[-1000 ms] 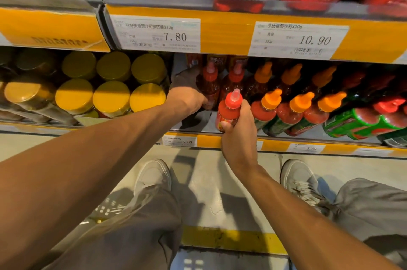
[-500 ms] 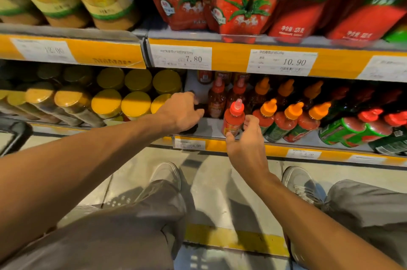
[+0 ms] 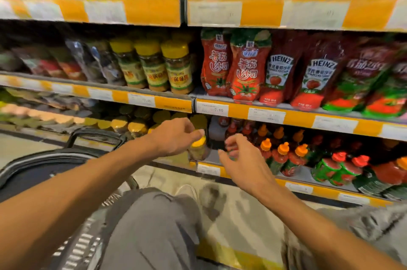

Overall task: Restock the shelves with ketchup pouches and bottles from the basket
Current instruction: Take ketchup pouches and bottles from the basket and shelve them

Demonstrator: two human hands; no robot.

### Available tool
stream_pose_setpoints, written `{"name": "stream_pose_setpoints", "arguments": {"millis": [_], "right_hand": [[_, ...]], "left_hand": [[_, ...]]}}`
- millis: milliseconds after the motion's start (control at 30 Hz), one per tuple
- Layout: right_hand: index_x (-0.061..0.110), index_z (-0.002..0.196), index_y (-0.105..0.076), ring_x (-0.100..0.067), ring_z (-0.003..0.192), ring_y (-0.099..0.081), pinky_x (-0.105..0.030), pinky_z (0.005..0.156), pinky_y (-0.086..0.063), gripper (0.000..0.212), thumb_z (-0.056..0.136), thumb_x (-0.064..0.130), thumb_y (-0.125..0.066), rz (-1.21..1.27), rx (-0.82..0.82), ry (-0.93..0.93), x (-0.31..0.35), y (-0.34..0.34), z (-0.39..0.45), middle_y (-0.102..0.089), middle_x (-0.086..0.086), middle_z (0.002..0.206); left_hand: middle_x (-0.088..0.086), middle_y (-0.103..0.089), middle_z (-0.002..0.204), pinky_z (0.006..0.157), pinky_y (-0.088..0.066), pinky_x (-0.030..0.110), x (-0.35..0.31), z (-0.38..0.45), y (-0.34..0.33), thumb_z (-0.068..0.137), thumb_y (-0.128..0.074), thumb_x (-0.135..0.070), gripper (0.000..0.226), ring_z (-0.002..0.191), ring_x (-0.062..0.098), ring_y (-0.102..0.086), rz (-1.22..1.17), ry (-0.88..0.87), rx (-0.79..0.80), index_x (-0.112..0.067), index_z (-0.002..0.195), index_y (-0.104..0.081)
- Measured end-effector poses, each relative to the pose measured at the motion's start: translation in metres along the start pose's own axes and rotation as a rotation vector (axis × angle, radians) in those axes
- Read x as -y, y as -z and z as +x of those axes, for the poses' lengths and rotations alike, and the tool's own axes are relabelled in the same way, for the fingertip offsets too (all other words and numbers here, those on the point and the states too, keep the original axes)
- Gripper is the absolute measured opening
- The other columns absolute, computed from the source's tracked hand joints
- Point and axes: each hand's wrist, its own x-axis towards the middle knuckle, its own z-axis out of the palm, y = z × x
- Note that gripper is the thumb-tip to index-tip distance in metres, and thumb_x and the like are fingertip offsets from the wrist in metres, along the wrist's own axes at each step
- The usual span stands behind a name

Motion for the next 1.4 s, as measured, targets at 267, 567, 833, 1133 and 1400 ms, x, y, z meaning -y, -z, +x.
{"name": "stream_pose_setpoints", "arguments": {"millis": [267,567,833,1133,1400], "right_hand": [[0.03,0.113,-0.056,-0.011,0.1,-0.059,-0.033,0.084,-0.048,0.031,0.092,0.053,-0.062,0.034,0.137,0.306,0.134,0.022,-0.015,-0.062,0.013,0.104],[0.027,0.109,-0.056,-0.016,0.095,-0.062,-0.043,0.084,-0.054,0.037,0.092,0.059,-0.06,-0.104,0.471,0.559,0.243,-0.081,-0.044,-0.064,0.008,0.101],[0.02,0.121,-0.048,-0.021,0.094,-0.061,-0.043,0.083,-0.053,0.045,0.097,0.057,-0.055,-0.374,0.892,0.635,0.254,-0.23,-0.087,-0.062,-0.002,0.106],[0.003,0.141,-0.044,-0.033,0.122,-0.057,-0.037,0.094,-0.047,0.069,0.097,0.056,-0.055,-0.661,1.225,0.63,0.217,-0.367,-0.113,-0.058,-0.018,0.137],[0.006,0.133,-0.048,-0.026,0.113,-0.057,-0.034,0.089,-0.046,0.065,0.092,0.053,-0.065,-0.639,1.395,0.415,0.155,-0.45,-0.1,-0.059,-0.015,0.133]], "left_hand": [[-0.014,-0.065,0.1,0.072,-0.047,0.026,0.056,-0.133,0.082,0.095,-0.05,-0.06,0.037,0.091,0.003,-0.06,-0.222,0.13,-0.369,-0.029,0.113,-0.061],[-0.006,-0.062,0.092,0.076,-0.043,0.031,0.208,-0.267,0.055,0.096,-0.053,-0.054,0.03,0.086,0.015,-0.059,-0.403,0.585,-0.536,-0.026,0.1,-0.062],[0.004,-0.059,0.091,0.07,-0.039,0.032,0.306,-0.324,-0.053,0.099,-0.05,-0.053,0.038,0.084,0.021,-0.057,-0.581,0.952,-0.388,-0.016,0.094,-0.06],[0.023,-0.066,0.12,0.089,-0.051,0.043,0.367,-0.328,-0.17,0.094,-0.062,-0.044,0.056,0.112,0.038,-0.062,-1.032,1.311,-0.475,0.004,0.122,-0.06],[0.022,-0.069,0.115,0.083,-0.05,0.036,0.387,-0.302,-0.243,0.102,-0.046,-0.049,0.056,0.104,0.037,-0.064,-1.119,1.58,-0.528,0.001,0.112,-0.067]]}}
